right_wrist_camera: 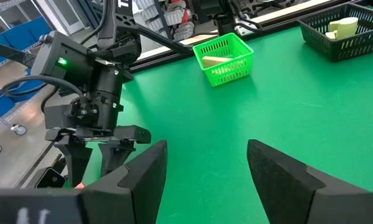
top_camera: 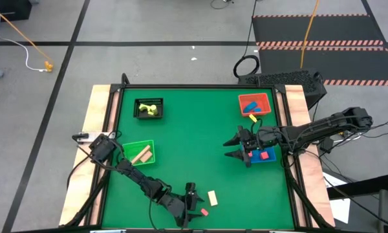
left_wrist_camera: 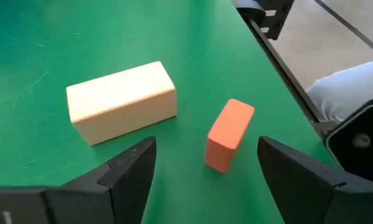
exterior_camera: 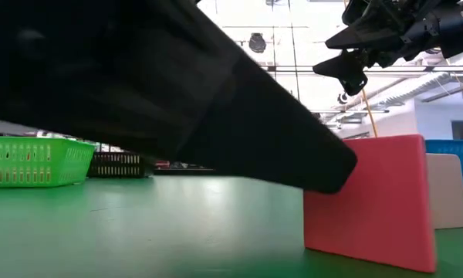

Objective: Sort & place blocks by color
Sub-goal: Put the orange block into the blue bin

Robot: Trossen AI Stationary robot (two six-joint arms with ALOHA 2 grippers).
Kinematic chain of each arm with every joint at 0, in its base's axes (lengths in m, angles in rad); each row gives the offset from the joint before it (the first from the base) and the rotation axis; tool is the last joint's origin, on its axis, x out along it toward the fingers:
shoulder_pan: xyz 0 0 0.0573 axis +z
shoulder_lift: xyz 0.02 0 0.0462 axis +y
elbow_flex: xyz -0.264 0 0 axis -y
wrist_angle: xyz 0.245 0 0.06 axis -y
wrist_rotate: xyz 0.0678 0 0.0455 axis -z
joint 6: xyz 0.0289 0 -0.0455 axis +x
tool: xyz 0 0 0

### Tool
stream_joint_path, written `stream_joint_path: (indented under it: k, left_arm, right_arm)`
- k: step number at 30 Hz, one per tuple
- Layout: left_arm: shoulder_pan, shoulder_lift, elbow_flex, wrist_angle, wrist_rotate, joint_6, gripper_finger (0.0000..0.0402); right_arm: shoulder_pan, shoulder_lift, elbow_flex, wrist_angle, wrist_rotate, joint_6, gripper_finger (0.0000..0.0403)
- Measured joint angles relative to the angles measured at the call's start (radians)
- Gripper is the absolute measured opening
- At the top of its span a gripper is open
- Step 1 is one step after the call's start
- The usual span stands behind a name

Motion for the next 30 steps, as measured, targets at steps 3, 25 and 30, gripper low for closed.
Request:
stream_joint_path:
  k: [3, 25, 30]
  left_arm:
    - [0.001, 0.000, 0.000, -0.002, 0.011, 0.005, 0.0283]
    - [0.081, 0.000, 0.000, -0.006, 0.227, 0.070, 0.0086]
    - [0.081, 0.000, 0.000, -0.005, 0.234, 0.062, 0.0009]
  right_arm:
    - [0.000, 0.000, 0.000, 0.000, 0.000, 0.000, 0.0215]
    - [0.000, 0.000, 0.000, 0.000, 0.000, 0.000, 0.0215]
    - [0.000, 0.000, 0.000, 0.000, 0.000, 0.000, 0.0215]
